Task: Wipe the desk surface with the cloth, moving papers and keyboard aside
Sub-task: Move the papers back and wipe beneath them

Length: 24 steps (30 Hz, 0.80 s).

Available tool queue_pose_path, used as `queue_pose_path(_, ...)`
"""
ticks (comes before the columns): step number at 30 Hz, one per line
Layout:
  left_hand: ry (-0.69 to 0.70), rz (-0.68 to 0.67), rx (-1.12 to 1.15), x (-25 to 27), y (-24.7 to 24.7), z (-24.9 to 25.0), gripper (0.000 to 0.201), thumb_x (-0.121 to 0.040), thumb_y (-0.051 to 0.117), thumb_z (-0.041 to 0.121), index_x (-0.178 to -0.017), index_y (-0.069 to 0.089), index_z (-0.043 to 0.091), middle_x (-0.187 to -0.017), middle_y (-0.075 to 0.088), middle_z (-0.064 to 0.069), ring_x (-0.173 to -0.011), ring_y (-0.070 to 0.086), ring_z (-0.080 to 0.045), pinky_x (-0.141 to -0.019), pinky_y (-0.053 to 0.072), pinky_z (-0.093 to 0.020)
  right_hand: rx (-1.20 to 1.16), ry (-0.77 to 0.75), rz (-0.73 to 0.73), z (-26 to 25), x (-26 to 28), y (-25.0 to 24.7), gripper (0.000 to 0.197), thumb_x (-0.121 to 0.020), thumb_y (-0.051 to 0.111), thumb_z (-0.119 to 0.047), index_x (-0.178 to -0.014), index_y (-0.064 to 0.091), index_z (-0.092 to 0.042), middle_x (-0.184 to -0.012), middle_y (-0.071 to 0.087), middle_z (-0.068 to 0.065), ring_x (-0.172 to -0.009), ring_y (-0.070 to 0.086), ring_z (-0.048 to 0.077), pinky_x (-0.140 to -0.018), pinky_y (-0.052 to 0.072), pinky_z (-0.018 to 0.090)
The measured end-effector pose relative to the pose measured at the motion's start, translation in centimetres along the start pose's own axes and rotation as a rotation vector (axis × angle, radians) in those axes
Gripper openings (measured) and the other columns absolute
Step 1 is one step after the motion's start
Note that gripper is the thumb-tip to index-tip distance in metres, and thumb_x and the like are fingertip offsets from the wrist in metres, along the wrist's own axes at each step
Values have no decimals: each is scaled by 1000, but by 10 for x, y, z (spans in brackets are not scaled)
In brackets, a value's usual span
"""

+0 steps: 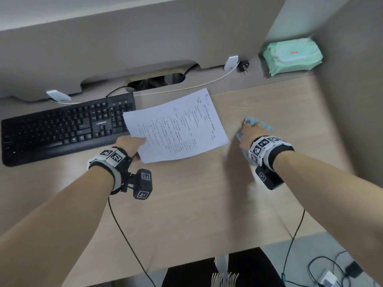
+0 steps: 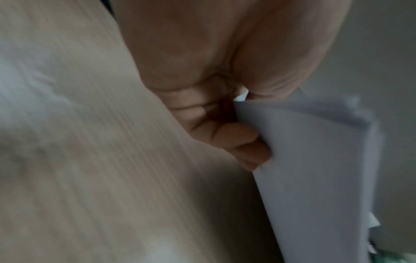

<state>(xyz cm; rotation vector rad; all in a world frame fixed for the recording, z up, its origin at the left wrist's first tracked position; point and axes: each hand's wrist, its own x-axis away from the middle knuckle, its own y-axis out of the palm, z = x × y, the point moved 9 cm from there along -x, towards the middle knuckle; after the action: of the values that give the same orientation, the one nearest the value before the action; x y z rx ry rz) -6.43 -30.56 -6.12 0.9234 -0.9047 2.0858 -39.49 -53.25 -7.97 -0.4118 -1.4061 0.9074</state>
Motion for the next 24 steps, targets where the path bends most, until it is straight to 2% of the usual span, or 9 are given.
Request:
queue_pose_path(3,45,-141,129,6,25,16,38,-96,51,1,-133,54,7,-128,63,-11,-112,62,-28,-85,53,-44,-63,-5,-33,9,2,8,44,-80,65,-30,-121,58,-16,-131,50,11,-107,58,33,-78,49,39)
queue_pose_path(5,69,-229,199,14,46,31,43,-97,48,0,-138,50,11,-132,60,-6,-116,61,-26,-82,55,-39,-45,-18,-60,15,11,13,50,-85,65,-33,-129,50,-16,-135,44,12,-111,57,35,-76,46,40)
queue_pose_path(7,80,-315,246,26,71,46,46,-96,47,-1,-140,48,15,-133,60,-3,-114,62,-22,-72,59,-32,-21,-58,-60,20,17,19,67,-84,68,-38,-139,39,-15,-140,37,14,-119,52,37,-83,47,44)
queue_pose_path(10,96,-423,250,49,119,66,45,-96,46,-2,-137,48,16,-131,62,-3,-113,63,-19,-68,58,-28,-75,-179,-38,24,23,24,70,-83,67,-39,-141,37,-12,-139,36,16,-118,53,38,-95,49,46)
queue_pose_path(15,116,-563,257,86,206,92,45,-95,46,-5,-136,50,14,-117,68,-2,-99,68,-17,-67,60,-27,-228,-249,-90,39,36,39,65,-84,58,-26,-144,34,-14,-141,35,15,-121,51,39,-99,48,47)
queue_pose_path(17,87,-603,258,101,241,93,41,-95,46,-6,-131,51,13,-110,70,-3,-91,70,-16,-68,59,-25,-318,-307,-90,42,45,46,58,-84,55,-28,-138,41,-17,-136,39,11,-114,54,35,-96,49,43)
queue_pose_path(20,37,-633,242,119,284,88,32,-94,48,-6,-119,55,13,-93,73,-1,-72,73,-13,-59,58,-22,-584,-373,-29,63,50,45,25,-80,58,-20,-105,61,-19,-110,60,6,-90,59,23,-78,46,28)
queue_pose_path(22,12,-625,221,125,303,82,34,-94,50,-7,-122,55,12,-100,71,-3,-79,71,-14,-55,57,-22,-937,-235,-8,99,42,42,19,-80,55,-5,-92,67,-15,-94,68,5,-83,62,23,-71,47,27)
queue_pose_path(24,-7,-616,218,126,316,75,38,-93,50,-8,-127,54,10,-107,70,-6,-88,69,-17,-56,57,-23,-1371,-54,-35,136,36,38,23,-84,51,5,-86,68,-10,-90,68,11,-74,62,26,-62,54,30)
